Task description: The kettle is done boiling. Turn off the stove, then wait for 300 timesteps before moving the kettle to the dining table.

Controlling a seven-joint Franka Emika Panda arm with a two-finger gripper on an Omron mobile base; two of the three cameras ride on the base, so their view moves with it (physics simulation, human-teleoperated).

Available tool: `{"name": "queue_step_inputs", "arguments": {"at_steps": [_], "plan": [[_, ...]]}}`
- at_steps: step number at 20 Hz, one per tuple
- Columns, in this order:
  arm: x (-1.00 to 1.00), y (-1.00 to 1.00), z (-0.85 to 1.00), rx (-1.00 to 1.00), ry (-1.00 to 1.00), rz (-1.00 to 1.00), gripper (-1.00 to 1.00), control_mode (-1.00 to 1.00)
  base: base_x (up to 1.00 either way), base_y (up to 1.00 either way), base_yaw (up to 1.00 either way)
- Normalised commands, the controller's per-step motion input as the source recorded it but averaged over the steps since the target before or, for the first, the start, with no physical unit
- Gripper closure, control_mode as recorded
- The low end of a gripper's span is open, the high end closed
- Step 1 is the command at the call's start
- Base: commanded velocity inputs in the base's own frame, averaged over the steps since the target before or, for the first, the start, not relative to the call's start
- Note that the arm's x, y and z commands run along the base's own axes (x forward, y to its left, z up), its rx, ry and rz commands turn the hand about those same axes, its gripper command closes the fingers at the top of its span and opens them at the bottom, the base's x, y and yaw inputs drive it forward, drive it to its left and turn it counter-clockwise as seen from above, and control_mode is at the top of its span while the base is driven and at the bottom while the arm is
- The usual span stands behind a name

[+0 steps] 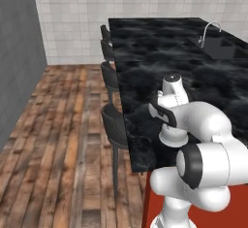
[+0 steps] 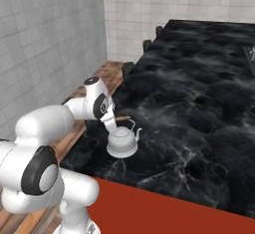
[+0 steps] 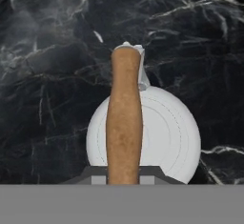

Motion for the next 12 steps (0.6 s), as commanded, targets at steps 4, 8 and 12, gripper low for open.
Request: {"name": "queue_step_inputs", "arguments": {"at_steps": [4,8,12], "plan": [[0.0,0.0,-0.23,0.0,0.02,0.0,1.0,-1.0,0.0,0.0,0.0],[0.0,0.0,-0.2,0.0,0.01,0.0,-1.0,-1.0,0.0,0.0,0.0],[-0.05,-0.01,-0.1,0.0,0.0,0.0,-1.0,-1.0,0.0,0.0,0.0]]}}
